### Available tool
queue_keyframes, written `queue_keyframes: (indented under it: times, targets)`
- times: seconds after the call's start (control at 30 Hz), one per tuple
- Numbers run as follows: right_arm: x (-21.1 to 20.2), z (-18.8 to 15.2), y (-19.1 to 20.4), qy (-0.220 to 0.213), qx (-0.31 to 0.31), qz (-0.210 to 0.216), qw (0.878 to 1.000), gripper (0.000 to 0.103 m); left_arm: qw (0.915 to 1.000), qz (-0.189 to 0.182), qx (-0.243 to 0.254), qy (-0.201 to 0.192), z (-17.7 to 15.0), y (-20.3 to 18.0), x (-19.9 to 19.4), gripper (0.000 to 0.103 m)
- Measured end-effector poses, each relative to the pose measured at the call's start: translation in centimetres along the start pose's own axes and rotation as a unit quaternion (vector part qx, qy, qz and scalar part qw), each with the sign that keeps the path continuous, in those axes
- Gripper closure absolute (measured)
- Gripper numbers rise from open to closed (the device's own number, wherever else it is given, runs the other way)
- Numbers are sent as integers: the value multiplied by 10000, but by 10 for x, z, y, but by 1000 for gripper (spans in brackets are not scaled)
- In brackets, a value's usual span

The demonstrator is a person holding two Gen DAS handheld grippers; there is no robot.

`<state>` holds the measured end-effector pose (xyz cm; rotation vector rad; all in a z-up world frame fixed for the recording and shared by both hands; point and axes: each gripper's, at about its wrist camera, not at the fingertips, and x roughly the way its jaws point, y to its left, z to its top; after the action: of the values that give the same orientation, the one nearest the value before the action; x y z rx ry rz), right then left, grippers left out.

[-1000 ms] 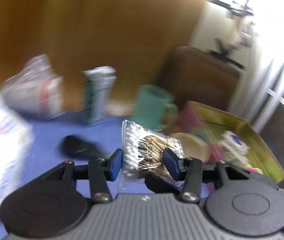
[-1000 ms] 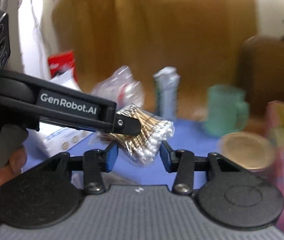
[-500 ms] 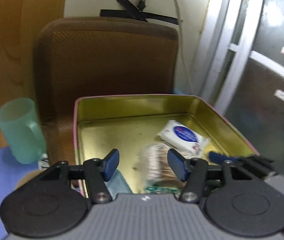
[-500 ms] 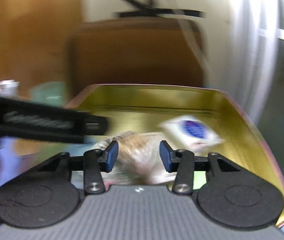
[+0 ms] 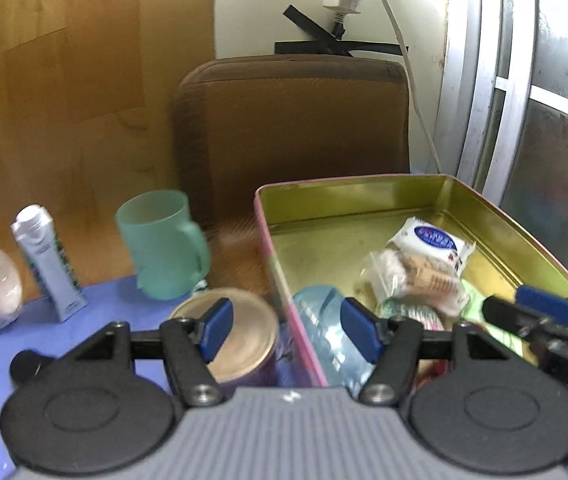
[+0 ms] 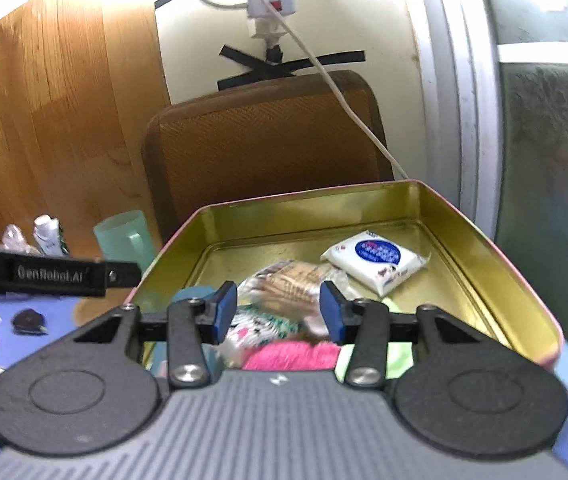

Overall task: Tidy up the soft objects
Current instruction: 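Drop the cotton-swab bag into the pink tin, then move both tools back toward the black eye mask on the table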

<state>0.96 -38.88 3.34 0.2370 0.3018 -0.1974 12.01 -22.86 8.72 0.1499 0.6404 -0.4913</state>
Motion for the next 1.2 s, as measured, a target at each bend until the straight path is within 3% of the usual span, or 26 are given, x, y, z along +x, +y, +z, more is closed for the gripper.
queue_keyframes:
  times: [0.37, 0.67, 0.8, 0.93, 1.2]
  targets:
    - [-49, -18, 20, -139, 616, 109, 9979, 54, 9994, 319, -146, -21, -45, 41, -46, 42]
    - [-49, -24, 83, 66, 180, 569, 9982, 54, 9957, 711, -576, 105, -85, 110, -58, 42]
    - [-37, -28, 114, 258, -136, 829, 9961, 54, 9929, 970, -678, 72, -101, 140, -59, 41]
    - [-21, -31, 147, 499, -584, 1205, 9897, 54, 9922, 872, -883, -129, -128, 170, -68, 40]
    - [62, -30, 219, 1138, -1650, 2078, 9574, 53, 9810, 902, -1652, -470, -155, 217, -72, 40]
